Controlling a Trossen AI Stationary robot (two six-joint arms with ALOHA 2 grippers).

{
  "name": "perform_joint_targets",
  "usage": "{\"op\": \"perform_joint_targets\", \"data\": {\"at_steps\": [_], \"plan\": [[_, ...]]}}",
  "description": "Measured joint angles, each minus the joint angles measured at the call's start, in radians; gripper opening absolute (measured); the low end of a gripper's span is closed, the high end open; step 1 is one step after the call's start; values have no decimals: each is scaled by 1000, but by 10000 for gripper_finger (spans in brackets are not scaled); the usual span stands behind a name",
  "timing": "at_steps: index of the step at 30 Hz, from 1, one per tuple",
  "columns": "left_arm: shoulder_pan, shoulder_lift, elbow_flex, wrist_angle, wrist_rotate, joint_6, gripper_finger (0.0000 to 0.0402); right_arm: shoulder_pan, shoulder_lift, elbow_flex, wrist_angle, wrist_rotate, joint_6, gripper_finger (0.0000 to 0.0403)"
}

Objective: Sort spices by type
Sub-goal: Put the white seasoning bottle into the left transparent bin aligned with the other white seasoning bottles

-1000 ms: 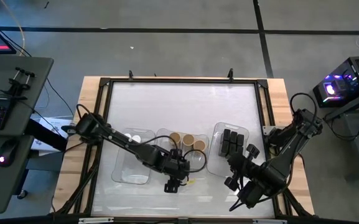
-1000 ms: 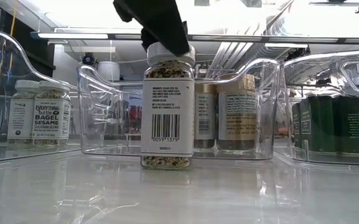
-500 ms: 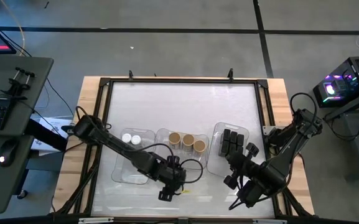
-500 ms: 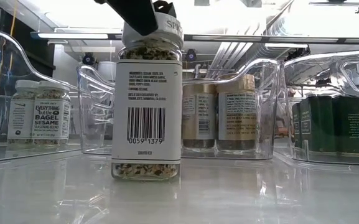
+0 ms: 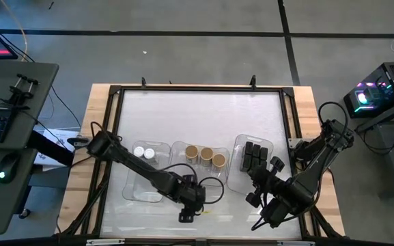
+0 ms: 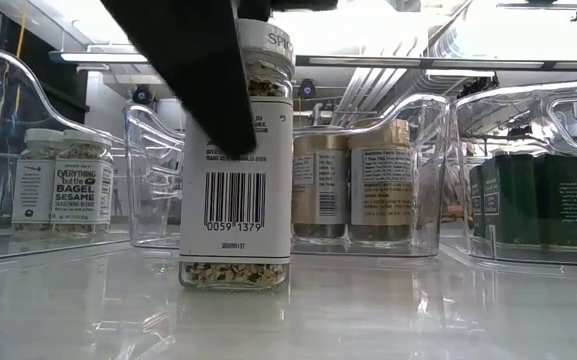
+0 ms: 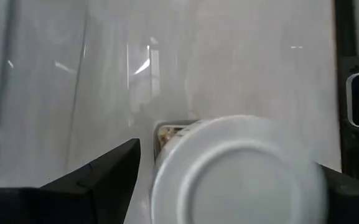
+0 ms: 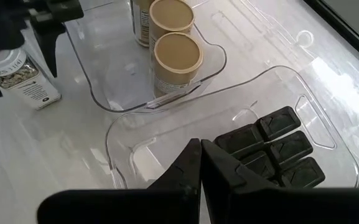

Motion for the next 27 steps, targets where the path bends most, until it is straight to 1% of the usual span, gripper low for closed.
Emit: {"op": "perform_joint_targets", "data": {"at_steps": [3, 5, 7, 10, 12, 13, 15, 16, 18, 20, 22, 24, 27], "plan": [[1, 17, 0, -1, 0, -52, 293, 0, 0, 0, -1, 0, 0, 0], [1, 20, 0, 2, 0, -74, 276, 0, 0, 0, -1, 0, 0, 0], [1, 19, 0, 3, 4, -80, 239, 0, 0, 0, -1, 0, 0, 0], [1, -1, -2, -2, 7, -54, 163, 0, 0, 0, -1, 0, 0, 0], [8, -38, -1, -7, 29, -48, 163, 0, 0, 0, -2, 2, 0, 0], [14, -66, 4, -13, 64, -49, 163, 0, 0, 0, -1, 5, 0, 0], [32, -141, 14, -10, 133, -54, 163, 0, 0, 0, -2, 23, 0, 0], [40, -190, 16, -9, 139, -54, 163, 0, 0, 0, -1, 35, 0, 0], [52, -293, 19, -32, 109, -51, 163, -4, 0, 0, -1, 62, 1, 0], [53, -390, 20, -89, 26, -23, 163, -13, 0, 0, -1, 76, 2, 0], [43, -474, 20, -191, -66, 15, 163, -26, 0, 0, 1, 78, 1, 0], [14, -534, 18, -319, -132, 30, 163, -40, 0, 0, 5, 78, 0, 0], [-50, -592, -39, -453, -157, 18, 163, -57, 0, 0, 6, 78, -19, 0]]}}
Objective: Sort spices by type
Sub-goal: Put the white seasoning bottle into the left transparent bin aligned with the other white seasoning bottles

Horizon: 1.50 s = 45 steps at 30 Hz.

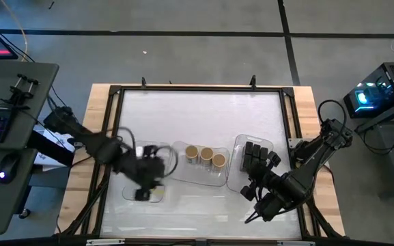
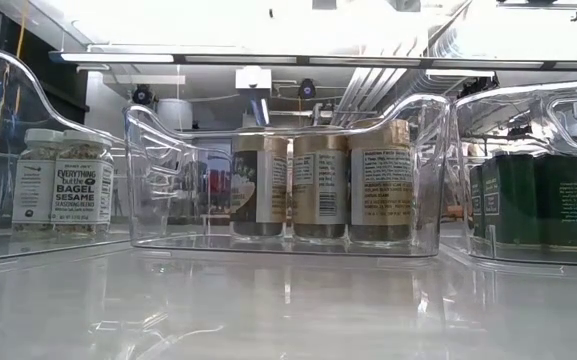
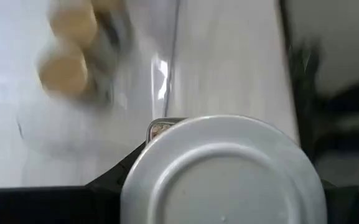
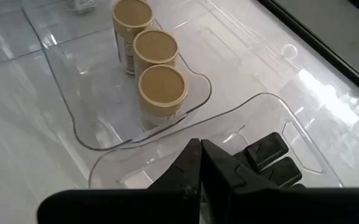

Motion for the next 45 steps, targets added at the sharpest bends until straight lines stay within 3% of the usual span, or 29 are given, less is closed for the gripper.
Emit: {"op": "perform_joint_targets", "data": {"at_steps": [6, 10, 15, 21, 27, 35, 45], "plan": [[-115, -63, -281, 16, -22, -153, 163, -28, 0, 0, 2, -1, -11, 0], [-74, -76, -379, 97, -67, -133, 163, -42, 0, 0, 26, -1, -11, 0], [33, -81, -410, 115, -176, 43, 163, -55, 0, 0, 49, -2, -11, 0], [175, -81, -490, 173, -120, 134, 163, -57, 0, 0, 85, -2, -11, 0], [251, -75, -545, 275, -110, 175, 163, -57, 0, 0, 111, -5, -11, 0], [320, -43, -551, 279, -97, 258, 254, -57, 0, 0, 114, -5, -11, 0], [393, -40, -495, 246, -20, 306, 264, -57, 0, 0, 116, -7, -8, 0]]}}
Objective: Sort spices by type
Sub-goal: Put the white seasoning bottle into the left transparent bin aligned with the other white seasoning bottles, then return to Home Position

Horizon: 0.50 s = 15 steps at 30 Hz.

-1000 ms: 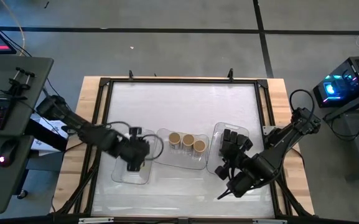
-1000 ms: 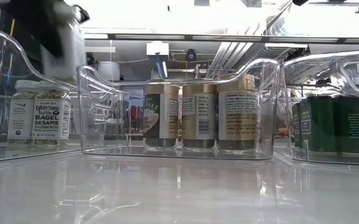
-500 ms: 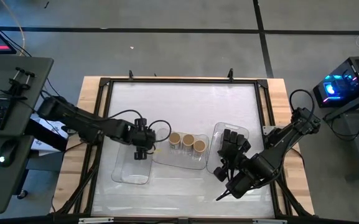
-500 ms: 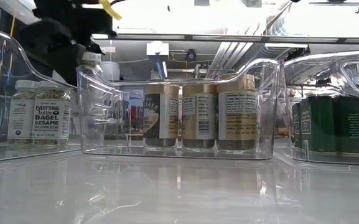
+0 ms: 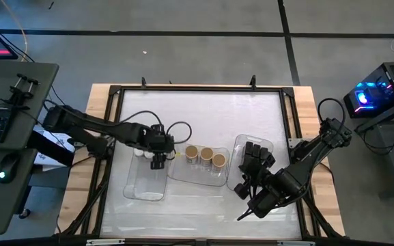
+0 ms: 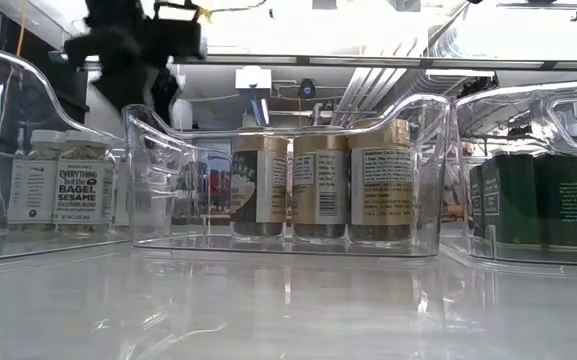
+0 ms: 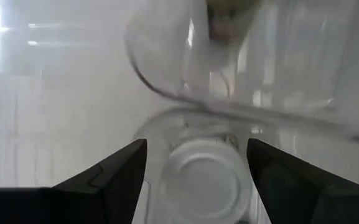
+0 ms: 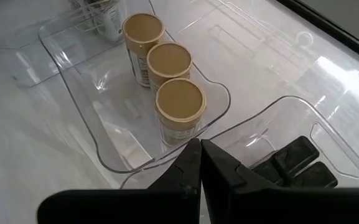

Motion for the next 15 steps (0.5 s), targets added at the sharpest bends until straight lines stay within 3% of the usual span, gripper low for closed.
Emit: {"op": "perform_joint_targets", "data": {"at_steps": [5, 10, 12, 15], "plan": [[6, -33, 104, -75, -17, -10, 265, -4, 0, 0, -1, -1, -17, 0], [-43, -95, 141, -149, 27, -131, 257, -11, 0, 0, 0, -8, -28, 0], [-104, -115, 117, -157, 40, -171, 231, -11, 0, 0, 0, -9, -34, 0], [-220, -137, 85, -169, 37, -246, 151, -11, 0, 0, 0, -9, -42, 0]]}}
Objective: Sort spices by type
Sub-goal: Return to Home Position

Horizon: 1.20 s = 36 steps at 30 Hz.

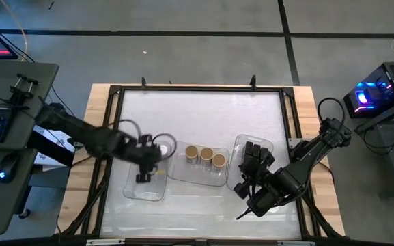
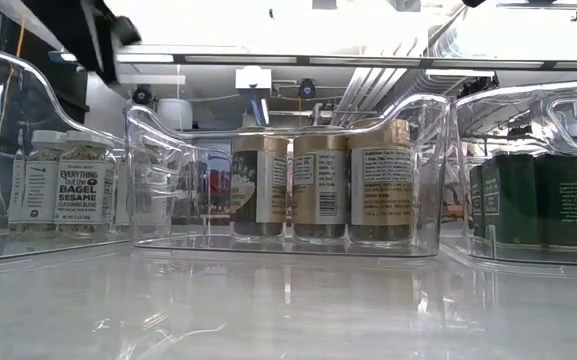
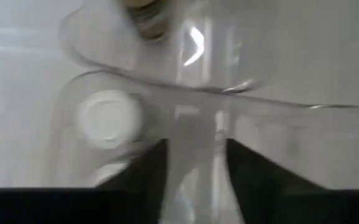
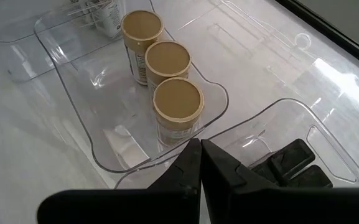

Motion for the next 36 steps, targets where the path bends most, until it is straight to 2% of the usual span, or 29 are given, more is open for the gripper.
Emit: {"op": "perform_joint_targets", "data": {"at_steps": [3, 5, 7, 9, 15, 21, 28, 30, 33, 36], "plan": [[-130, -41, -1, 97, -62, -88, 39, 0, 0, 0, 0, 0, -1, 0], [-200, -57, -10, 140, -151, -131, 16, -1, 0, 0, -1, 0, -1, 0], [-233, -55, -51, 107, -180, -145, 9, -7, 0, 0, -5, 1, -2, 0], [-226, -32, -120, 70, -166, -175, 2, -15, 0, 0, -7, 3, -16, 0], [-155, -9, -303, 176, -124, -285, 0, -36, 0, 0, -7, 4, -33, 0], [-99, -10, -387, 256, -135, -318, 0, -50, 0, 0, -4, 6, -43, 0], [-53, -11, -397, 349, -208, -250, 0, -55, 0, 0, 3, 6, -43, 0], [-40, -11, -392, 366, -174, -227, 0, -55, 0, 0, 5, 0, -43, 0], [-33, -19, -345, 348, -66, -170, 0, -54, 0, 0, 12, -16, -54, 0], [-36, -59, -259, 261, -18, -127, 0, -49, -2, 17, 17, -49, -92, 0]]}}
